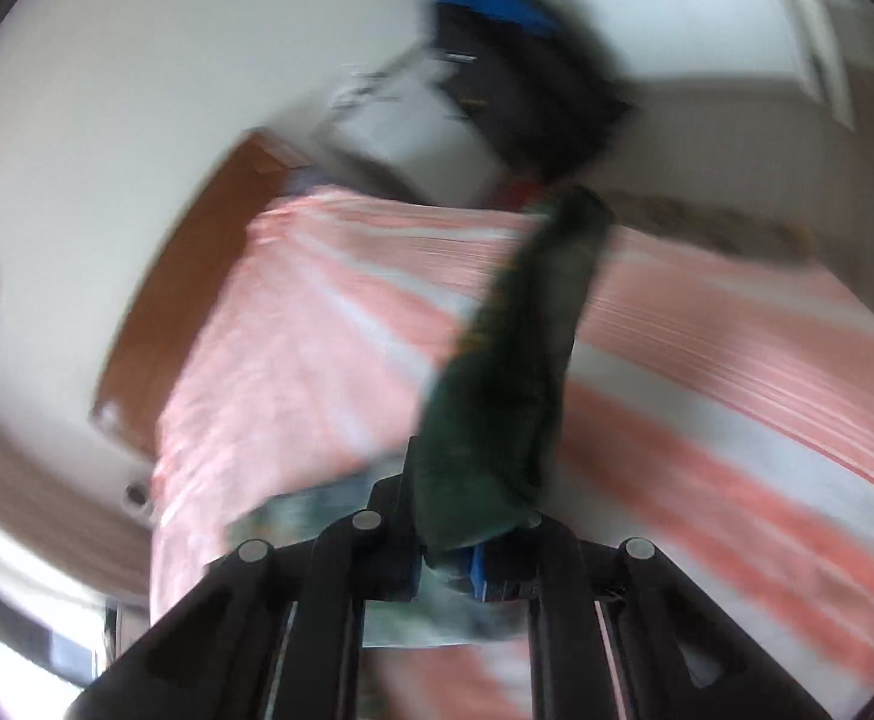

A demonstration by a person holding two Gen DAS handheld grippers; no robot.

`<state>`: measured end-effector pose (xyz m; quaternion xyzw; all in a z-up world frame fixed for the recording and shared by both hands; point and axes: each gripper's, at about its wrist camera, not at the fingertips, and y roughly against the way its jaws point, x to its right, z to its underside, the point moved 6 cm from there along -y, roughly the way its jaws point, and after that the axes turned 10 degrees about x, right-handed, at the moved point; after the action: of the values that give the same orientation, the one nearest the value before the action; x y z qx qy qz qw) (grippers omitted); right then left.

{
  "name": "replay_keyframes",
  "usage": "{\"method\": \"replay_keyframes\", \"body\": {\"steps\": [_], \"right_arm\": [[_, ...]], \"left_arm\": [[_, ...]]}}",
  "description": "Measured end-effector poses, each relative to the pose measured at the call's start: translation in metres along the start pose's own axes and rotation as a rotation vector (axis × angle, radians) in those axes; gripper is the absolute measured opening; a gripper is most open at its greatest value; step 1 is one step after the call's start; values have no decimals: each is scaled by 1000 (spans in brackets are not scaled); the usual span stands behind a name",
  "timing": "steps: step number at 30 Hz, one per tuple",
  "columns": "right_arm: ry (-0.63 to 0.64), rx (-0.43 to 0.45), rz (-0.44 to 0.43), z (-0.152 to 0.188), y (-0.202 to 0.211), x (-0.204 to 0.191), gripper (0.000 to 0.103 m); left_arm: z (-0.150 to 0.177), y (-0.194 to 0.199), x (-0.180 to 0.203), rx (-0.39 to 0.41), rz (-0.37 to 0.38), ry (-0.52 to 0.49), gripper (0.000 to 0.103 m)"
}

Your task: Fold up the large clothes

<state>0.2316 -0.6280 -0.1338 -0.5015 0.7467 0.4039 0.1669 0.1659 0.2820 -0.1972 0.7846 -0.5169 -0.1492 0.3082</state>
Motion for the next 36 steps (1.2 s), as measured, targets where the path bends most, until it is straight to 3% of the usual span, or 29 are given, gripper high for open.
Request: {"method": "replay_keyframes", "body": {"steps": [3,5,9,12,14,15,16,17,20,24,26,28,31,33,36], "right_arm": [[161,-3,-244,7,9,-140,12],[253,-40,-383,37,6,-229,11],[400,-137,-494,122,-24,-331,11],[490,-228,-501,204,-61,-363,13],[550,-339,-487,270,-93,-365,28],[560,-418,-486,296,-105,-359,56],[560,-482,-478,316,-113,-352,77],[537,-564,-470,338,-124,-342,78],[514,-620,-491,345,-122,-325,78],[550,-512,-485,275,-107,-314,81],[593,-438,-408,233,-112,-299,84],[634,-434,-319,213,-123,-272,85],[649,-571,-142,235,-170,-213,85],[649,-631,-81,265,-194,-182,85],[686,-548,-89,271,-197,-178,89]], "left_arm": [[1,-1,-2,-6,4,5,102],[1,-1,-4,-9,10,19,102],[1,0,-11,-17,19,52,102],[2,-1,-15,-24,25,74,102],[3,-2,-16,-27,26,79,102],[3,-3,-17,-30,27,80,102],[3,-3,-16,-32,28,81,102],[3,-3,-16,-33,29,82,102],[3,-4,-16,-29,34,88,102],[3,-5,-14,-31,37,88,102],[4,-6,-12,-34,36,80,102],[6,-8,-9,-41,29,64,102],[7,-9,-3,-42,17,35,102],[9,-7,-1,-40,13,19,102],[10,-6,2,-38,9,1,102]]}}
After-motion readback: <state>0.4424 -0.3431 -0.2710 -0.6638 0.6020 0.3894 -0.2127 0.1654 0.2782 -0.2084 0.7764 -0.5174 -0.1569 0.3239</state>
